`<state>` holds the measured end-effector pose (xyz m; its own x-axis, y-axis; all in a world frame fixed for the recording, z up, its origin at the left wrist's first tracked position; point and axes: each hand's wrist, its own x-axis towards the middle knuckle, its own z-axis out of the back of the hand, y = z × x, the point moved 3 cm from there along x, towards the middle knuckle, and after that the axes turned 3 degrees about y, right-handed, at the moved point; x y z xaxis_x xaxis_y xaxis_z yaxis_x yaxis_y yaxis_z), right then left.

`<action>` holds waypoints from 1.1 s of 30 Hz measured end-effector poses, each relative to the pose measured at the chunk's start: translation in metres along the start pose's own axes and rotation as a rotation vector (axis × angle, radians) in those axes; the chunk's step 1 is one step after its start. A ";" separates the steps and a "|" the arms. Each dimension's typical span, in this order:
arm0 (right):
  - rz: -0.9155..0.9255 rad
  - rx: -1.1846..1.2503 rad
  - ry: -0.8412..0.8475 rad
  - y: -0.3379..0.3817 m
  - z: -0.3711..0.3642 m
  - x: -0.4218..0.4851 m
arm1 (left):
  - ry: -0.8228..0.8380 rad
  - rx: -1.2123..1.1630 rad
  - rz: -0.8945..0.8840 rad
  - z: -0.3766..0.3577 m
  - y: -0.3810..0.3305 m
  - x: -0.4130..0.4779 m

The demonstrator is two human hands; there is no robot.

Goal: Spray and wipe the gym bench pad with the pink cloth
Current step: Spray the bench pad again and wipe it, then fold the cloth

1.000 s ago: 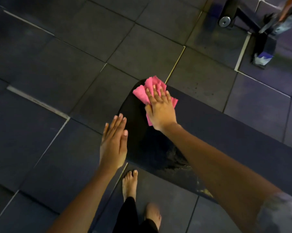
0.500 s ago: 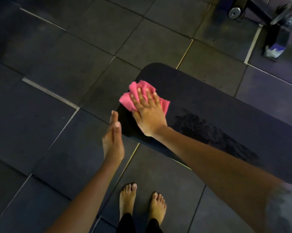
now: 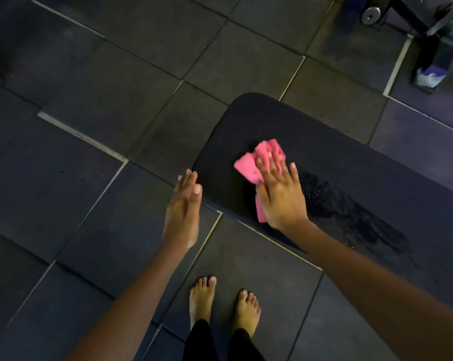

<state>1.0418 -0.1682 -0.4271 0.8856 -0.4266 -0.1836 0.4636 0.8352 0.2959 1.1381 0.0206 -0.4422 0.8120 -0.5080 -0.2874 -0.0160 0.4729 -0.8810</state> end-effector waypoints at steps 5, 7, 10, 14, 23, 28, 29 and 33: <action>0.063 0.048 -0.003 0.065 -0.017 0.033 | -0.014 -0.010 0.005 -0.001 0.006 -0.002; 0.193 -0.003 0.063 0.067 -0.019 0.019 | -0.002 0.026 -0.006 -0.002 0.005 -0.005; 0.351 -0.094 0.109 0.049 -0.015 -0.025 | 0.068 0.343 -0.150 -0.002 -0.006 -0.007; 0.152 -0.141 0.078 -0.004 -0.001 -0.061 | 0.159 0.761 -0.364 -0.009 -0.017 -0.005; 0.020 0.037 -0.011 0.022 -0.010 -0.008 | 0.137 0.695 -0.364 -0.036 -0.024 0.000; 0.138 -0.117 0.015 -0.007 -0.004 -0.077 | 0.178 0.727 -0.420 -0.040 -0.033 -0.005; 0.107 -0.148 -0.003 -0.020 0.000 -0.083 | 0.205 0.747 -0.447 -0.043 -0.035 -0.005; -0.134 -0.085 -0.073 -0.037 0.007 -0.057 | 0.238 0.800 -0.508 -0.056 -0.036 -0.005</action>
<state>0.9746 -0.1770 -0.4215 0.8172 -0.5574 -0.1464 0.5762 0.7942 0.1928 1.1025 -0.0345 -0.4297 0.4725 -0.8767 -0.0902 0.7749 0.4620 -0.4313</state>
